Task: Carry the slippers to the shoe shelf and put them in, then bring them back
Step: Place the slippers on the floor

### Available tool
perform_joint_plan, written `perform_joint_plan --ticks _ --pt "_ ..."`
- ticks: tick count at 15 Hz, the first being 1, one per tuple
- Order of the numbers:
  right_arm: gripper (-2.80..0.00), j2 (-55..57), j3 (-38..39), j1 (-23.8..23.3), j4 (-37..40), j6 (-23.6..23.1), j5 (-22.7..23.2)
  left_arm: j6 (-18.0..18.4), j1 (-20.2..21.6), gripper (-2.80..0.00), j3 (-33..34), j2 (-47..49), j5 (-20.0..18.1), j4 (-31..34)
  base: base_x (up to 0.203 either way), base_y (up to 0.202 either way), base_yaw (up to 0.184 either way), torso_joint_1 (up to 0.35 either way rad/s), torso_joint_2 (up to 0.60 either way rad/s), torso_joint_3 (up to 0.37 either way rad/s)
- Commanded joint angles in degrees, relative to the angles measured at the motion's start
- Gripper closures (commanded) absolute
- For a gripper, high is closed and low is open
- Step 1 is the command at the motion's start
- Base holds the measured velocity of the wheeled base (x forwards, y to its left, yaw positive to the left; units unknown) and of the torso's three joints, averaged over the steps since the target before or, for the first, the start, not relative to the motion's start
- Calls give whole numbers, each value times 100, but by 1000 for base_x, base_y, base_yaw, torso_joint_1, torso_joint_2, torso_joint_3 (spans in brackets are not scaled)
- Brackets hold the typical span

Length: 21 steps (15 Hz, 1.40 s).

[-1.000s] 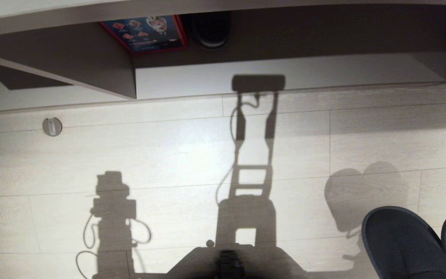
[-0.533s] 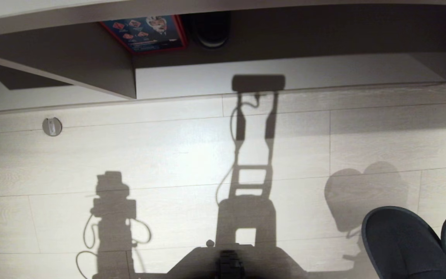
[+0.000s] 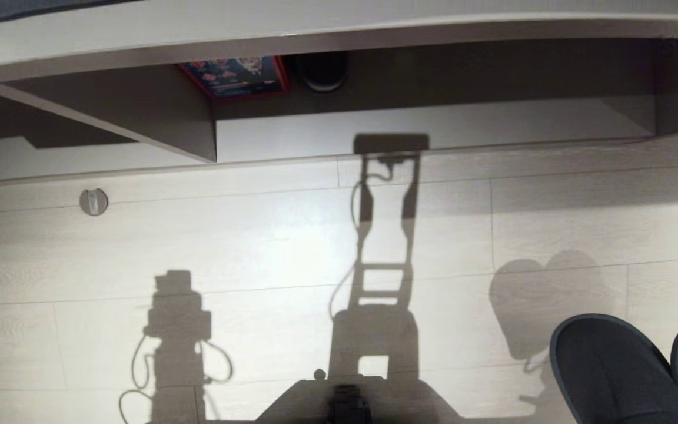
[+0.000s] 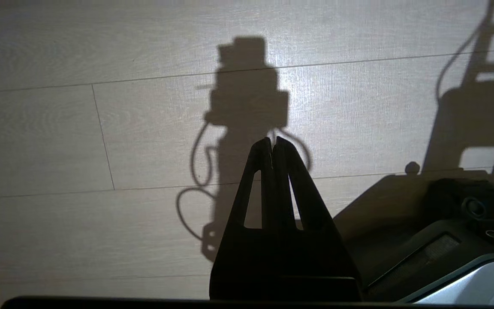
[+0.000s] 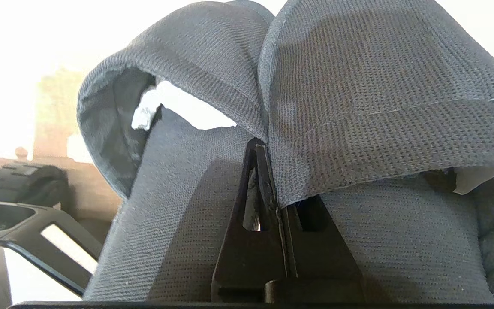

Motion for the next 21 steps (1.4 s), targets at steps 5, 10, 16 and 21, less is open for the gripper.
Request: perform_joint_plan --ticks 5,10,16,21 --pt "0 2 1 0 0 -5 2 -6 2 0 2 0 -1 -2 0 0 0 3 1 201" --pt "0 2 1 0 0 -5 2 -6 2 0 2 0 -1 -2 0 0 0 3 2 207" --pt "0 2 1 0 0 -5 2 -6 2 0 2 0 -1 -2 0 0 0 3 4 202" --pt "0 2 1 0 0 -5 2 2 2 0 2 0 -1 -2 0 0 0 2 0 200"
